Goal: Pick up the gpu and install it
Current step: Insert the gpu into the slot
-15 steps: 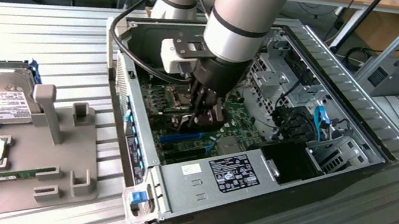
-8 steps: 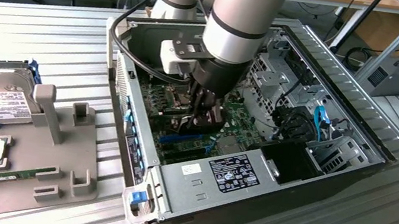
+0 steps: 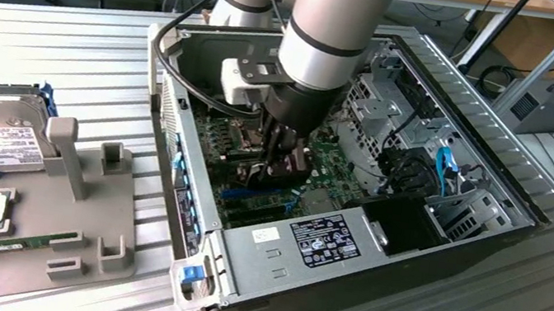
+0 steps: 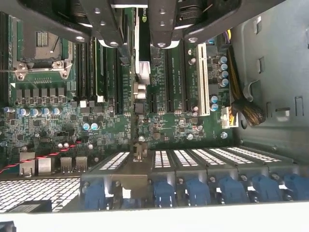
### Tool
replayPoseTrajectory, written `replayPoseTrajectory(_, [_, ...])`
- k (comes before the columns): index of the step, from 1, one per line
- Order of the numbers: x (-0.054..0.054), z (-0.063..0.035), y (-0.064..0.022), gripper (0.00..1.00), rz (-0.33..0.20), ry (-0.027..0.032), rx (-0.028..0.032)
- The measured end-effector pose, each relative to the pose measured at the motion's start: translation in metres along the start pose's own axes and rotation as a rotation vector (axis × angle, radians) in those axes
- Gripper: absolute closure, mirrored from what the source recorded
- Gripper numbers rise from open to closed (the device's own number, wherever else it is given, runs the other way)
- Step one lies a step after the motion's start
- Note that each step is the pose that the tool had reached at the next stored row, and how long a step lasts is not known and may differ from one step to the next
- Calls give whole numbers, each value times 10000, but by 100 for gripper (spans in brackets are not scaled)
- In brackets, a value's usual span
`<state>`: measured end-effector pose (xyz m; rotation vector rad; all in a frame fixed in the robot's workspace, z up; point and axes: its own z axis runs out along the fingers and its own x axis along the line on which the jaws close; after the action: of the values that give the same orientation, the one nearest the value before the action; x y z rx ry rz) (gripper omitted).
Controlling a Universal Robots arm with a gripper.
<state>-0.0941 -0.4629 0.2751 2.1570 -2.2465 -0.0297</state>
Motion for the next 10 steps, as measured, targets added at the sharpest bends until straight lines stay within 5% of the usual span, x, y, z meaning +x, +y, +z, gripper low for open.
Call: replayPoseTrajectory(10, [-51,41,5,74,-14,-2,0])
